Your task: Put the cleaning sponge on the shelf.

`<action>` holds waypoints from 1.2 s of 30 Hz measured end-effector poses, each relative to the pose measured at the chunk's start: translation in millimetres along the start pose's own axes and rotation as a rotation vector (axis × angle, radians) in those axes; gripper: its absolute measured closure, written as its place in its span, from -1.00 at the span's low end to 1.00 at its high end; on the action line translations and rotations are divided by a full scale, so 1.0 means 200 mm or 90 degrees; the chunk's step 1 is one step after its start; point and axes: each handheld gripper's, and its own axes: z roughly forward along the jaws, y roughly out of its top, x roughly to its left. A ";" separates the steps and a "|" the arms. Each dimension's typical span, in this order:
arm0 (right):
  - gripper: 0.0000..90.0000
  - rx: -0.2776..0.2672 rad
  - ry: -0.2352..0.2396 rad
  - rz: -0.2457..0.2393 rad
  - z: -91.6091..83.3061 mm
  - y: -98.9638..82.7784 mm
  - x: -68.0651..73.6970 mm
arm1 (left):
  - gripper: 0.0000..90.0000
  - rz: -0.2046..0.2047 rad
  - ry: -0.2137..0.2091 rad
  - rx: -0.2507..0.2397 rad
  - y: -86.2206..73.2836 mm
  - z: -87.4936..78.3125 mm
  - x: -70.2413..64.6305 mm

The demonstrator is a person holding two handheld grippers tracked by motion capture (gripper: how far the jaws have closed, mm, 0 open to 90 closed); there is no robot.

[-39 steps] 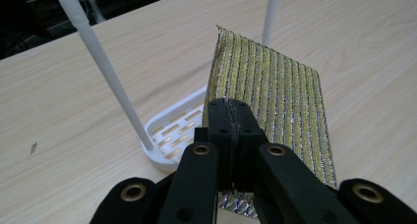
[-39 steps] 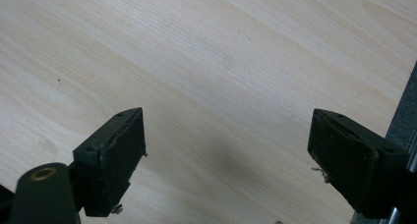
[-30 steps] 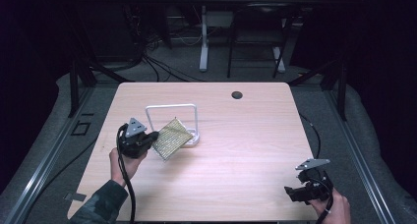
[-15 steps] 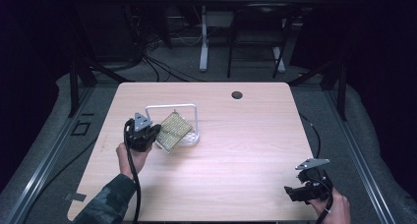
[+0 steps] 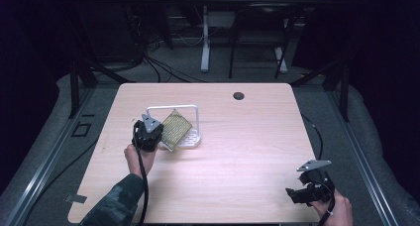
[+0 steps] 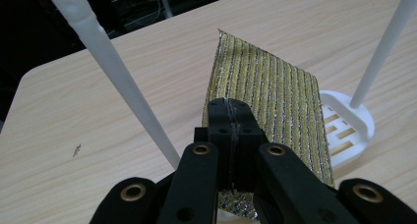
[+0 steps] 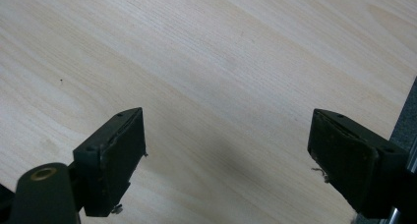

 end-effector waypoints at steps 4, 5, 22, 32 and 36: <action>-0.69 0.000 -0.003 -0.003 0.00 0.00 0.00 | 0.99 -0.004 0.014 0.012 -0.01 0.04 -0.01; -0.69 0.000 -0.002 -0.003 0.00 0.00 0.01 | 0.99 -0.003 0.015 0.020 -0.02 0.06 -0.01; -0.69 0.002 -0.001 -0.010 0.00 0.00 0.01 | 0.95 0.007 -0.010 0.082 -0.07 0.14 -0.04; -0.69 0.000 -0.001 -0.007 -0.01 0.00 0.01 | 0.56 0.007 -0.046 0.077 -0.05 0.10 -0.04; -0.69 0.001 -0.001 -0.008 -0.01 0.00 0.01 | 0.28 -0.010 -0.069 0.068 -0.04 0.05 -0.01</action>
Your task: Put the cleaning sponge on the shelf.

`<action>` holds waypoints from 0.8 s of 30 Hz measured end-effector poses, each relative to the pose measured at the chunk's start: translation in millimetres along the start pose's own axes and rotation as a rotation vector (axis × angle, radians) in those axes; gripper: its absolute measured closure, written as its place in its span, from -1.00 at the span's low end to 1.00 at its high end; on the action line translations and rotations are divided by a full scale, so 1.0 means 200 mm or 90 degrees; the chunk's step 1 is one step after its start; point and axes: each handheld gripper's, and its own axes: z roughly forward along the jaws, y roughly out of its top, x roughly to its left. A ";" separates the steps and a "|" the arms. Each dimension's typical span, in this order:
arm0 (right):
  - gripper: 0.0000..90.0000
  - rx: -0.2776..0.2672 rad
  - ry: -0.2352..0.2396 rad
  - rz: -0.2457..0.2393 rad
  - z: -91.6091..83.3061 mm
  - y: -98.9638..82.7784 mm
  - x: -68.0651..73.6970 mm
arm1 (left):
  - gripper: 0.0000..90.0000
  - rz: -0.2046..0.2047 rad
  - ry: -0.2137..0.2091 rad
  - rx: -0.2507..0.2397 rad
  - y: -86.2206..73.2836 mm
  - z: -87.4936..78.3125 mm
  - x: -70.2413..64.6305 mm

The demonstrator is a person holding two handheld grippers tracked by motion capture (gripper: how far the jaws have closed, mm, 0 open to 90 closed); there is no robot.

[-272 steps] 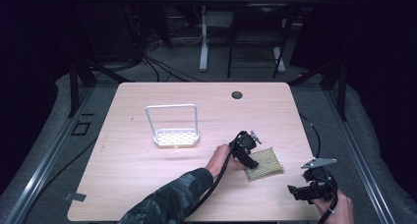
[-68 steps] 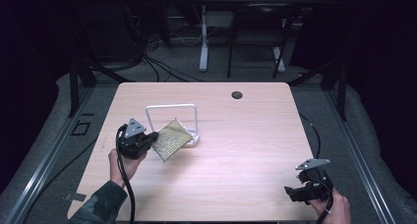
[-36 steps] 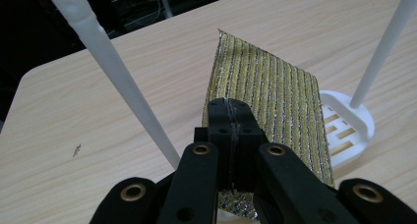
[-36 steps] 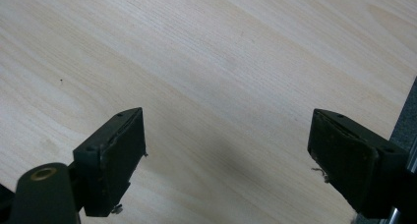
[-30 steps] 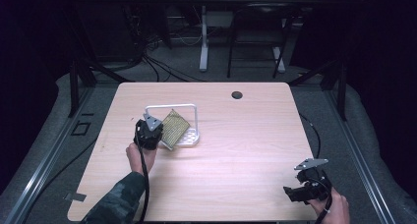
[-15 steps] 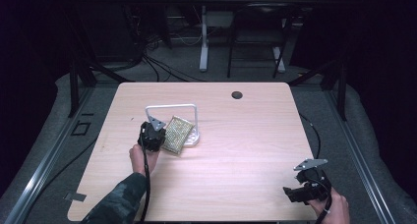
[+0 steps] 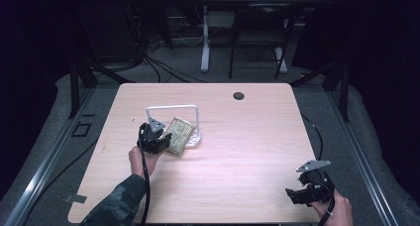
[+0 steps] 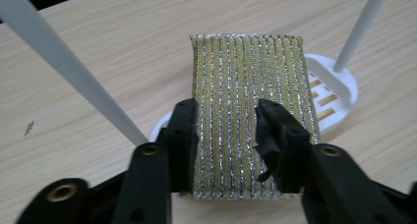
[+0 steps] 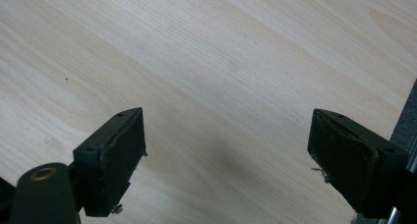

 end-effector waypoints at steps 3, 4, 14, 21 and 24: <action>-0.69 -0.003 -0.002 0.000 0.00 0.00 0.00 | 0.03 -0.001 -0.023 -0.005 0.00 -0.04 0.02; -0.69 -0.004 -0.002 -0.001 0.00 0.00 0.00 | -0.04 -0.002 -0.028 -0.006 0.00 -0.06 0.02; -0.69 -0.003 -0.005 -0.001 0.00 0.00 0.01 | -0.39 0.016 -0.073 -0.027 -0.01 -0.18 0.02; -0.69 -0.002 -0.004 0.000 0.00 0.00 0.01 | -0.64 0.032 -0.078 -0.025 -0.06 -0.29 0.00; -0.69 -0.002 -0.005 -0.003 0.00 0.00 0.01 | -0.68 0.046 -0.073 -0.010 -0.10 -0.32 0.00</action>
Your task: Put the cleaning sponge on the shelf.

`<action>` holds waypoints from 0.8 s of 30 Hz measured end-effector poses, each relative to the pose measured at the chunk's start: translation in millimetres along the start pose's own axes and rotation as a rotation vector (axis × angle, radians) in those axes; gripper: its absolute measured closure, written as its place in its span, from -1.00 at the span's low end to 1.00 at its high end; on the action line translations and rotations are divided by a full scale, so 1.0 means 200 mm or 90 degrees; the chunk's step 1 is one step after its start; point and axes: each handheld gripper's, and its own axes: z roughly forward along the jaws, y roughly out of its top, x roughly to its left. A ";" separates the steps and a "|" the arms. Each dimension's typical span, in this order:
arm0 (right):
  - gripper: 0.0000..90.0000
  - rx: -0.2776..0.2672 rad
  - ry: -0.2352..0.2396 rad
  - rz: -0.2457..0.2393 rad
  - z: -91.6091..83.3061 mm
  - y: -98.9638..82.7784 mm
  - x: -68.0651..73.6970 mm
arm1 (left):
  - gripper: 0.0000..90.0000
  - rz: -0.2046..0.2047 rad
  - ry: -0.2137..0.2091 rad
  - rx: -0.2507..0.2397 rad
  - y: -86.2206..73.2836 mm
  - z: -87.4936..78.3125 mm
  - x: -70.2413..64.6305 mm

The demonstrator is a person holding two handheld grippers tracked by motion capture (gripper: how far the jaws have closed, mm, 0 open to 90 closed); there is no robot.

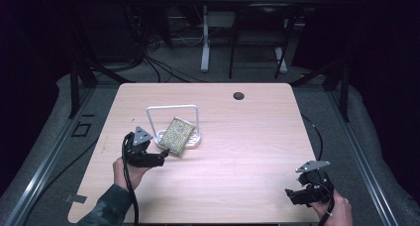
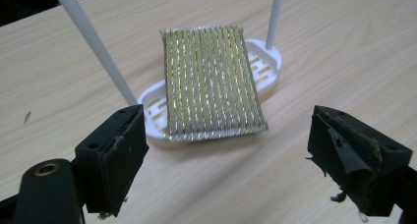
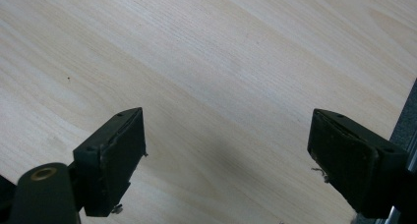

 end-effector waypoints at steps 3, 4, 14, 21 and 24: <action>-0.69 0.000 0.000 0.000 0.00 0.00 0.00 | -0.74 0.004 0.008 0.009 -0.03 -0.03 0.01; -0.69 0.000 0.000 0.000 0.00 0.00 0.00 | -0.75 0.001 0.008 0.007 -0.04 -0.04 0.02; -0.69 0.005 -0.002 -0.003 0.00 0.00 0.00 | -0.94 -0.003 0.007 0.061 -0.15 -0.08 0.03; -0.69 0.004 -0.002 -0.002 0.01 0.00 0.00 | -0.99 -0.009 0.001 0.086 -0.19 -0.08 0.05; -0.69 0.008 -0.002 -0.002 0.01 0.00 0.00 | -1.00 -0.007 -0.003 0.096 -0.20 -0.07 0.05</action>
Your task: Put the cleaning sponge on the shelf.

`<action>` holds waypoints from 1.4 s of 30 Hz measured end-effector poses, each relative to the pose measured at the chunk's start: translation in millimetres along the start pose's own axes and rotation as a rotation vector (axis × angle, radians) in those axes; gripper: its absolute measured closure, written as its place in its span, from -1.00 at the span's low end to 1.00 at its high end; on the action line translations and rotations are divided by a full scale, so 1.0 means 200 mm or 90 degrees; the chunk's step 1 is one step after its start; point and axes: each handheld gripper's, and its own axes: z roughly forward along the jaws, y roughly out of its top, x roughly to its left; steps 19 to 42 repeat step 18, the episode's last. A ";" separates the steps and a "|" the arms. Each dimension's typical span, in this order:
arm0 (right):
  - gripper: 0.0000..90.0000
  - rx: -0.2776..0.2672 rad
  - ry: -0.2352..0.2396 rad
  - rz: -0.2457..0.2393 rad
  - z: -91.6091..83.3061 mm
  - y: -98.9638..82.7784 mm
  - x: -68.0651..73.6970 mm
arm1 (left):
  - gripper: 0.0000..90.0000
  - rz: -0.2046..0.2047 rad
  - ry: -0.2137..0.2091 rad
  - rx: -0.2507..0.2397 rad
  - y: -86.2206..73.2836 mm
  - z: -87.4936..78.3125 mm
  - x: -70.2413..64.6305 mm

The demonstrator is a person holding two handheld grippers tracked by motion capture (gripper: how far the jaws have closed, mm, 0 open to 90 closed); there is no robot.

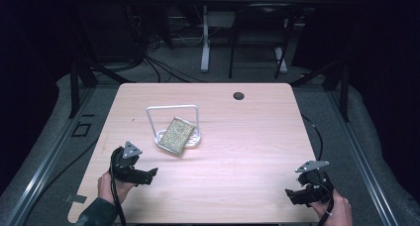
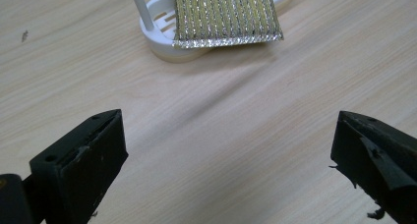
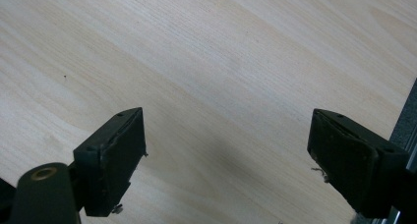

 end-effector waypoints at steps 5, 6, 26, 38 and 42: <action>-0.69 0.002 0.000 -0.002 0.01 0.00 0.00 | -1.00 0.000 -0.009 0.016 0.00 0.02 0.00; -0.69 0.002 0.001 -0.001 0.01 0.00 0.00 | -1.00 -0.004 -0.008 0.017 0.00 0.03 0.00; -0.69 -0.002 0.002 0.000 0.00 0.00 -0.01 | -1.00 -0.007 -0.015 0.030 -0.01 0.04 0.02; -0.69 -0.002 0.002 0.000 0.00 0.00 -0.01 | -1.00 -0.007 -0.015 0.030 -0.01 0.04 0.02; -0.69 -0.002 0.002 0.000 0.00 0.00 -0.01 | -1.00 -0.007 -0.015 0.030 -0.01 0.04 0.02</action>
